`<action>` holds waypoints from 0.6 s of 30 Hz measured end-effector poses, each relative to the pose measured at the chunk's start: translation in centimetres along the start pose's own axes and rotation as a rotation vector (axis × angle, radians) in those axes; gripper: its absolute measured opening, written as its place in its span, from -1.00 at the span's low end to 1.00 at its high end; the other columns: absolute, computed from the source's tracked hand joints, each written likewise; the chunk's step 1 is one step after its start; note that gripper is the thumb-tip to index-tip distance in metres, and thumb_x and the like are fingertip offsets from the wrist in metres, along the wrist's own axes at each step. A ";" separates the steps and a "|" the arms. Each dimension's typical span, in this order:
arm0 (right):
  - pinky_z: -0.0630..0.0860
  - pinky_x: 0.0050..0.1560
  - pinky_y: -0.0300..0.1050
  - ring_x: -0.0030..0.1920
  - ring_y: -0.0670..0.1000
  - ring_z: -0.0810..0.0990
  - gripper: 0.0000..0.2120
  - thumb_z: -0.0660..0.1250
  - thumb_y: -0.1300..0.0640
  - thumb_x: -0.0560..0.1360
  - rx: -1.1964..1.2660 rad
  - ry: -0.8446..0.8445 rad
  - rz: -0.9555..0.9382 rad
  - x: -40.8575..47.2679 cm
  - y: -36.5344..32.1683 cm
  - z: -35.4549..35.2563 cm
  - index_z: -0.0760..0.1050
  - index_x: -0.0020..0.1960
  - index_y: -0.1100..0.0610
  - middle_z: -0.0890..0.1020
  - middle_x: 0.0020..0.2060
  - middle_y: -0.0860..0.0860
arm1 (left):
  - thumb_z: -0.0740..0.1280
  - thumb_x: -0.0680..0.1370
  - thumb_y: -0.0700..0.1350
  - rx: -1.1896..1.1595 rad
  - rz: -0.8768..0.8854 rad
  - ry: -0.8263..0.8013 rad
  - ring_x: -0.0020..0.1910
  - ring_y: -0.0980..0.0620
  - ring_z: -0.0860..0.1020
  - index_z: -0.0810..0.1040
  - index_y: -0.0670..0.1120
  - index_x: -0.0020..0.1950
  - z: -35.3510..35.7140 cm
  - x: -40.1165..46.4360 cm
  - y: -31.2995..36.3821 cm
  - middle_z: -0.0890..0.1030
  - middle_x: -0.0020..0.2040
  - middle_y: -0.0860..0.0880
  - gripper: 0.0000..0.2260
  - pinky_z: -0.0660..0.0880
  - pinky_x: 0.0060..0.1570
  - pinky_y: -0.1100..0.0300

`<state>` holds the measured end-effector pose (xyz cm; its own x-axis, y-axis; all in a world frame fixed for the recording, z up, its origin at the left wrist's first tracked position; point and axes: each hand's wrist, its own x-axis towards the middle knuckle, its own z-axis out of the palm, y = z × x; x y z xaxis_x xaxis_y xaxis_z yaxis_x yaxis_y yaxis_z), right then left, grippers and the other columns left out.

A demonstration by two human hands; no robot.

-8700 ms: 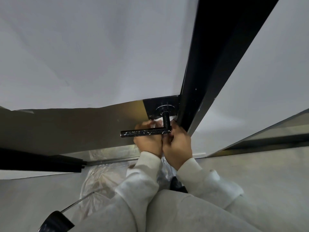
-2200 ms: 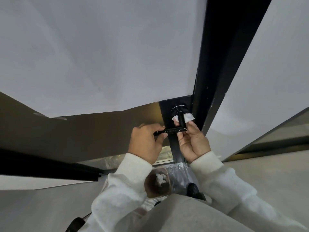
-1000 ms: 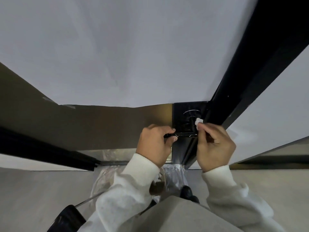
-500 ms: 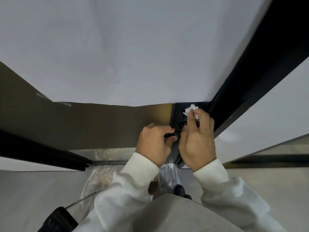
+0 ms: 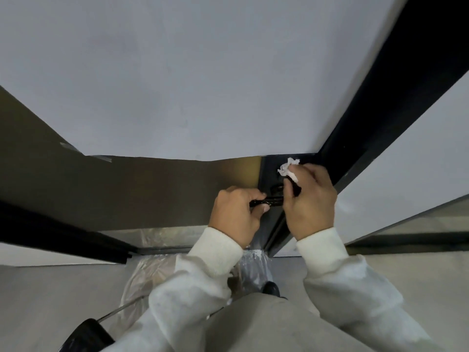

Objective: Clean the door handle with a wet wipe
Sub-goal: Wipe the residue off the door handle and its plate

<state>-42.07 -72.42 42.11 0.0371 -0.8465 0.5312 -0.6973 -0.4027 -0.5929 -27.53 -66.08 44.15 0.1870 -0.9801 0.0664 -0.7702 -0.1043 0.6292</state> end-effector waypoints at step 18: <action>0.36 0.04 -0.34 -0.08 0.13 0.64 -0.77 0.32 0.14 0.57 0.016 -0.128 0.096 -3.0 -0.4 -2.1 0.67 0.13 0.18 0.63 0.00 0.16 | 0.43 0.55 0.08 0.011 0.030 -0.043 -0.04 0.08 0.45 0.71 0.10 0.13 -0.2 0.6 -0.6 0.72 0.08 0.15 -0.81 -0.03 -0.04 0.74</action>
<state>-43.42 -68.95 42.06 0.0624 -0.9185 0.3904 -0.6909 -0.3221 -0.6473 -26.84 -66.54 43.96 0.1374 -0.9892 0.0517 -0.7815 -0.0762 0.6192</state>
